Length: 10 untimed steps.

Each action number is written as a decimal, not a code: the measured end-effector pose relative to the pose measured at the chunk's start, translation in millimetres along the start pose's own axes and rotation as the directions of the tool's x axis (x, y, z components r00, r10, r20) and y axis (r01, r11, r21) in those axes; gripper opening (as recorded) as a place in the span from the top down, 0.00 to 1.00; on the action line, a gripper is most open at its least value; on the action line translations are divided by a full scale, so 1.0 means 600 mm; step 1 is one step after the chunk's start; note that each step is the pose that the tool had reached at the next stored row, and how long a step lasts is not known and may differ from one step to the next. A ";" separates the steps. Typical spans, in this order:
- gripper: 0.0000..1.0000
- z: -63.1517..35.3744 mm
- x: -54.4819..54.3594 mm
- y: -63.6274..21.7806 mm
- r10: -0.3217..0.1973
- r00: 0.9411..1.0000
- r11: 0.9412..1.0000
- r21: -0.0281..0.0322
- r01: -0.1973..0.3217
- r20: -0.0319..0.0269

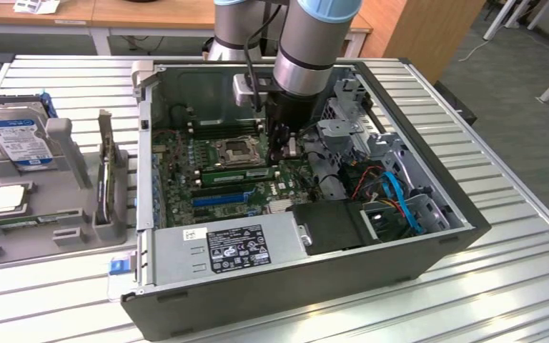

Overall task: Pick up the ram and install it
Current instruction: 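Press down the ram until it locks into place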

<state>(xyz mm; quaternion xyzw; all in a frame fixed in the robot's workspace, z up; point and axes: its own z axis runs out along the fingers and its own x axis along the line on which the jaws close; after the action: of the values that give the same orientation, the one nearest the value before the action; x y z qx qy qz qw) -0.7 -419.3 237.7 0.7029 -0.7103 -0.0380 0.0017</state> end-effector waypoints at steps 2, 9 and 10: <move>0.90 0.000 0.000 0.000 0.000 1.000 1.000 0.000 0.000 0.000; 0.90 0.003 0.000 0.000 0.000 1.000 1.000 0.000 0.000 0.000; 0.90 0.003 0.000 0.000 0.000 1.000 1.000 0.000 0.000 0.000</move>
<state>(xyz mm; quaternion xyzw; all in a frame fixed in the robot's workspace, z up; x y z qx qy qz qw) -0.7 -419.2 235.7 0.7029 -0.7103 -0.0379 0.0017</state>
